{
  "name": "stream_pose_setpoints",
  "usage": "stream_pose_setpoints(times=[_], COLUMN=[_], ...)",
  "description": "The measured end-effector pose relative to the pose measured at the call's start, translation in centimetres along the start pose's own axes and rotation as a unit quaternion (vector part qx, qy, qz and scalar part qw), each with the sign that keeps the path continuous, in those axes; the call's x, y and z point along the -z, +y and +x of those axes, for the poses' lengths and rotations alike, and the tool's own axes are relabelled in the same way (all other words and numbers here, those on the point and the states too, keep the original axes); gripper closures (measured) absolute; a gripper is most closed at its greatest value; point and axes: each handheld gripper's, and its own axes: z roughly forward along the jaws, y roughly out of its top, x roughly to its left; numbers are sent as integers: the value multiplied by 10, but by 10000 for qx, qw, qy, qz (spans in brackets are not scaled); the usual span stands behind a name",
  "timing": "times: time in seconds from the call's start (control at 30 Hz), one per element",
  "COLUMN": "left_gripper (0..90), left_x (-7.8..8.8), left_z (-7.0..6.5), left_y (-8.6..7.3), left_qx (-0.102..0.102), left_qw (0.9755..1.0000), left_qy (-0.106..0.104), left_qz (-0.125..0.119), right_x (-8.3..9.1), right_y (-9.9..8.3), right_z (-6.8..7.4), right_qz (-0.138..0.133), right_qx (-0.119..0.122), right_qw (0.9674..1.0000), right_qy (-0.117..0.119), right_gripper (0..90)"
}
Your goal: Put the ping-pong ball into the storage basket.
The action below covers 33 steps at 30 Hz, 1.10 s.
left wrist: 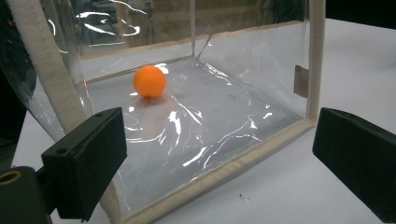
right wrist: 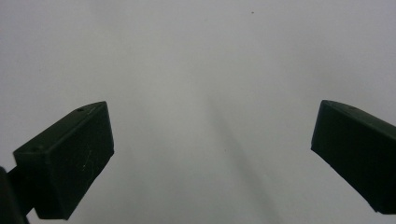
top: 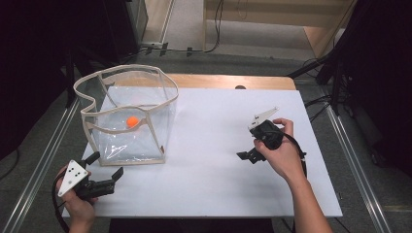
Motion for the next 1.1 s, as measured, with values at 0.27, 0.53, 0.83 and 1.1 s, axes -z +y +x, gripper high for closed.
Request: stream_pose_setpoints(times=[0.27,0.53,0.83,1.1], left_gripper=[36,36,36,36], left_x=[0,0,0,0], left_z=[0,0,0,0], left_y=[0,0,0,0], left_qx=[-12,-16,-19,-20], left_qw=[10000,10000,10000,10000], left_qy=[8,8,19,27], left_qz=[10,7,14,15], right_x=[2,4,6,10], right_y=[-16,-31,-45,-59], right_z=[-1,-2,-3,-4], right_qz=[-86,-195,-337,-548], right_qx=[-141,-223,-307,-400], right_qw=[9999,9995,9989,9974], right_qy=[-33,-63,-146,-237], right_gripper=[0,0,0,0])
